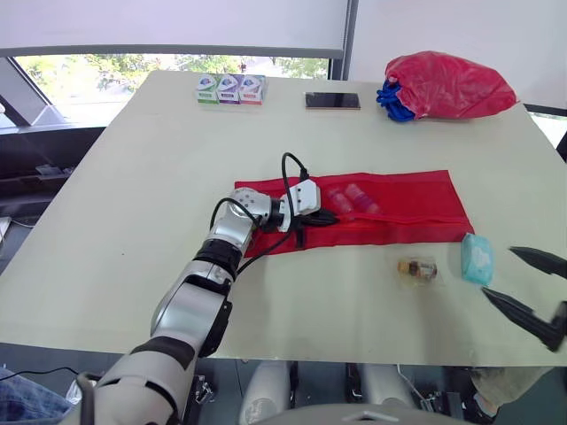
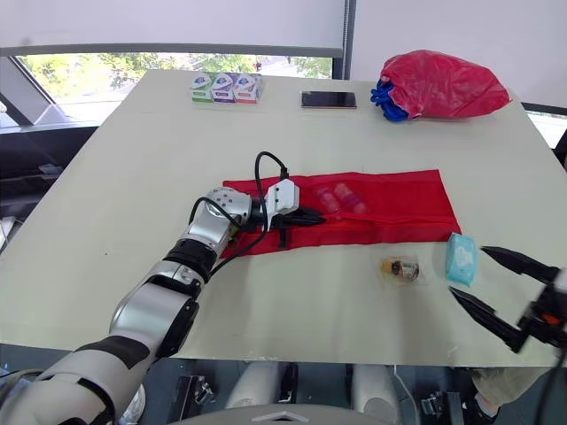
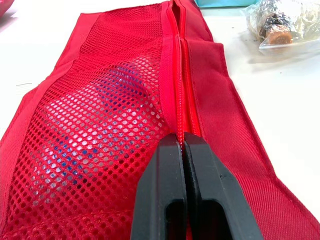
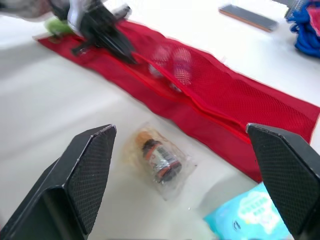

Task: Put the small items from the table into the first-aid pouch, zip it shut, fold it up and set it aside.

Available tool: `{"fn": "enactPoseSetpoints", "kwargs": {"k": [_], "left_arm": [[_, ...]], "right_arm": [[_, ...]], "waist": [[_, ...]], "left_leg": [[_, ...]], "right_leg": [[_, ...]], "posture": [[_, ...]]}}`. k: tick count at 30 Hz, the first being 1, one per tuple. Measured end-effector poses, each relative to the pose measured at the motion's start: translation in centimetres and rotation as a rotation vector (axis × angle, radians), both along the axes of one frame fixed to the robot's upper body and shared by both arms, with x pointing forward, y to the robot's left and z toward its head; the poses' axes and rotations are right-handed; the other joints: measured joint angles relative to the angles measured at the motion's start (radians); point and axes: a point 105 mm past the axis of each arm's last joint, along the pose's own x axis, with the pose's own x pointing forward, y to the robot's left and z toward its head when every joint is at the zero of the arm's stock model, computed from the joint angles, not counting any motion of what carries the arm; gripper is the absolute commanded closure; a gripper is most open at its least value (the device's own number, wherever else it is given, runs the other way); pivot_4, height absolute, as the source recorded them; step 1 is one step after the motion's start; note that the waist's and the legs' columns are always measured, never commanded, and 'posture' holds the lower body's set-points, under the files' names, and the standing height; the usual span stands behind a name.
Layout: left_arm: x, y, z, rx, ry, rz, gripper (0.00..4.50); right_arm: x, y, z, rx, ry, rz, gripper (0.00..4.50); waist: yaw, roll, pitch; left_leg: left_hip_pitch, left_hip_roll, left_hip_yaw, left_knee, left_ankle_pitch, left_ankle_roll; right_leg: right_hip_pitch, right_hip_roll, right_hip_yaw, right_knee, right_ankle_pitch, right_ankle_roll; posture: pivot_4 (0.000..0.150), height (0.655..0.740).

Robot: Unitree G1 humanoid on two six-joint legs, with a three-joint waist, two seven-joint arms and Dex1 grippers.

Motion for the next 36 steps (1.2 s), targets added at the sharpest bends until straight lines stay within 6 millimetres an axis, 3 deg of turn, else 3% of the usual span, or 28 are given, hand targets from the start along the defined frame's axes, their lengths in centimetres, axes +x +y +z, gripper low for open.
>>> {"fn": "enactPoseSetpoints", "kwargs": {"k": [7,18,28,36], "left_arm": [[0.5,0.5,0.2,0.021,-0.007,0.012,4.5],[0.8,0.5,0.3,0.031,-0.011,0.013,4.5],[0.8,-0.1,0.3,0.016,-0.014,0.014,4.5],[0.8,-0.2,0.4,0.015,-0.017,0.014,4.5]], "right_arm": [[-2.1,-3.3,2.9,-0.047,0.031,0.012,0.06],[-1.5,-2.9,4.2,-0.143,0.007,0.078,0.06],[-0.5,-0.3,1.2,-0.222,0.02,0.245,0.06],[3.6,1.9,-2.6,-0.315,0.009,0.263,0.06]], "waist": [[0.003,0.0,0.0],[0.015,-0.001,0.0],[0.016,-0.001,0.0],[0.014,-0.001,0.0]], "left_leg": [[0.001,0.001,0.001,0.0,0.0,0.0],[0.0,0.0,0.001,0.0,0.0,0.0],[-0.001,0.0,0.001,0.001,0.0,0.0],[0.0,-0.001,0.001,0.001,0.0,0.0]], "right_leg": [[0.0,0.0,0.001,0.0,0.0,0.0],[0.0,-0.001,0.001,0.0,0.0,0.0],[0.0,-0.001,0.001,0.0,0.0,0.0],[0.0,0.0,0.0,0.001,0.0,0.0]], "posture": [[0.15,0.74],[0.15,0.74],[0.15,0.74],[0.15,0.74]]}}
